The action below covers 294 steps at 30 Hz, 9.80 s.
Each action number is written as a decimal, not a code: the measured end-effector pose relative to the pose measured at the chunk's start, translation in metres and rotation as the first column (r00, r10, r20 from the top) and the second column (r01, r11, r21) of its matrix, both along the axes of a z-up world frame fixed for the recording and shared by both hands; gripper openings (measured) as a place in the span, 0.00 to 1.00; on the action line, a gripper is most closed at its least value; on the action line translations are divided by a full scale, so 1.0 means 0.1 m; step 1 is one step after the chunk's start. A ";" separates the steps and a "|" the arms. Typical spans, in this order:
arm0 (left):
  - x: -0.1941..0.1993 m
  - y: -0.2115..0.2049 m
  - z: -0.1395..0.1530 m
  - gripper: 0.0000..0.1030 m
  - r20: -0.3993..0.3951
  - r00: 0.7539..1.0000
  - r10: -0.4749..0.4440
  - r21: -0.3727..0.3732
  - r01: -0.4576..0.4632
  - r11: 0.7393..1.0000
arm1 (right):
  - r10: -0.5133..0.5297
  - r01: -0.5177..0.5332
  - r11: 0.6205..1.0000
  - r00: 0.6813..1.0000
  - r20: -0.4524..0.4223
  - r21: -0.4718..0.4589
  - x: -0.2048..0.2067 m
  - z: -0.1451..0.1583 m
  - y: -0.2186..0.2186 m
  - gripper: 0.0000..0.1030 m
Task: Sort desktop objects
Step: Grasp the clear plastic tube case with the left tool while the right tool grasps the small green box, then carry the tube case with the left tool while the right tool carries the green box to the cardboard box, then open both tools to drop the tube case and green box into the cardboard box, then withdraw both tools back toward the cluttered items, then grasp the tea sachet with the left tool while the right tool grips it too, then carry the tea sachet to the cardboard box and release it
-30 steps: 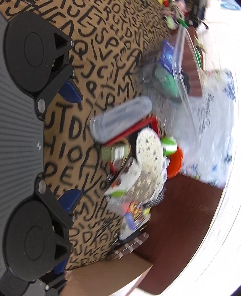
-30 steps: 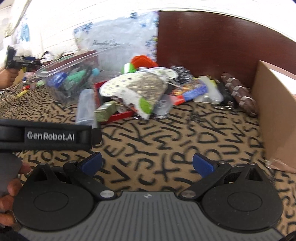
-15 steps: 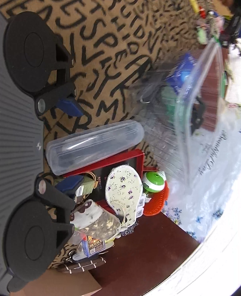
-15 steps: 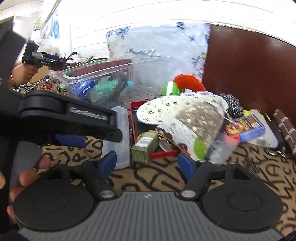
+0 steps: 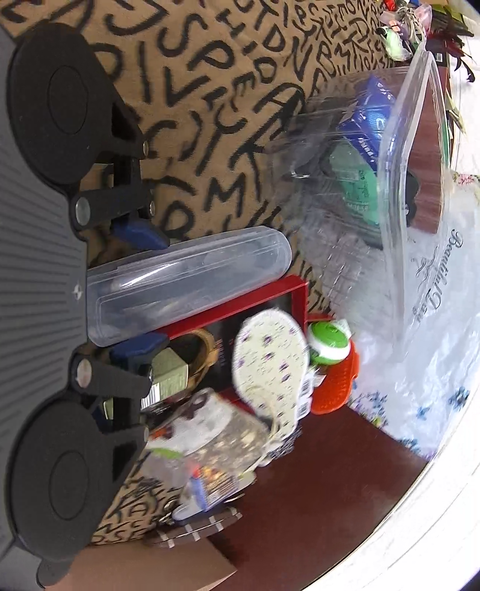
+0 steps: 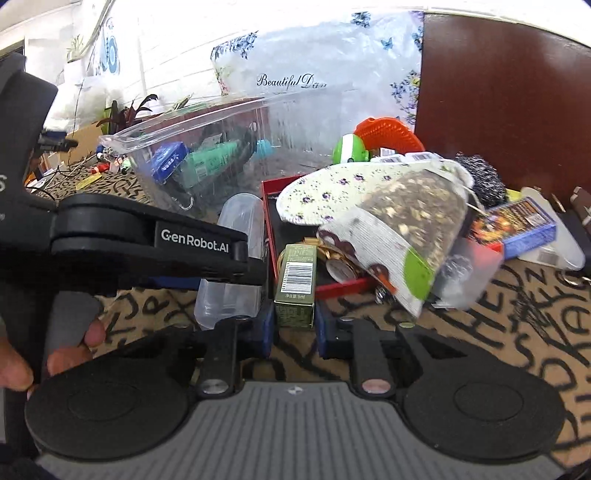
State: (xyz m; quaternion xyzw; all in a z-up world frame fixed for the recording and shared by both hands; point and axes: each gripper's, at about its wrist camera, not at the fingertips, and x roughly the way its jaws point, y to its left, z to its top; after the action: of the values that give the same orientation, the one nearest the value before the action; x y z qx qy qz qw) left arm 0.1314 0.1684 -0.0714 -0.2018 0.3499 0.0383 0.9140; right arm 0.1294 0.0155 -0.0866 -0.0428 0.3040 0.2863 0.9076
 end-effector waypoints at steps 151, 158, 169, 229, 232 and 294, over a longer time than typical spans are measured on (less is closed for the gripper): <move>-1.66 -1.32 0.48 0.96 0.213 0.918 -0.334 -0.020 0.346 0.938 | -0.204 0.204 0.979 0.968 0.144 0.015 -1.79 0.65 -1.50 0.90; -1.61 -0.89 0.38 0.96 0.184 0.955 -0.232 -0.041 0.244 0.969 | -0.154 0.157 0.988 0.981 0.117 -0.012 -1.74 0.56 -1.16 0.90; -1.23 -0.71 0.47 0.96 0.170 0.951 -0.258 0.019 0.259 0.966 | -0.138 0.137 0.990 0.980 0.143 0.018 -1.40 0.52 -0.93 0.90; -0.85 -1.37 0.35 0.42 0.095 0.930 -0.355 -0.103 0.364 0.926 | -0.034 0.033 0.998 0.999 0.018 0.053 -1.10 0.37 -1.28 0.35; -1.06 -1.51 0.25 0.42 0.062 0.921 -0.385 -0.115 0.390 0.914 | -0.051 0.053 0.997 0.998 -0.023 0.058 -1.43 0.30 -1.44 0.35; 0.88 -4.59 1.33 0.49 0.334 0.641 -0.691 -0.069 0.747 0.661 | -0.444 0.438 0.894 0.842 0.307 0.091 -0.16 1.21 -4.33 0.38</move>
State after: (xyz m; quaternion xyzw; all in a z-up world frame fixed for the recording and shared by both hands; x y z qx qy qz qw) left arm 0.2192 -0.2906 0.0614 -0.1394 0.2708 -0.3942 0.8671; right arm 0.1138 -0.4173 0.0341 -0.0097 0.1520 0.0620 0.9864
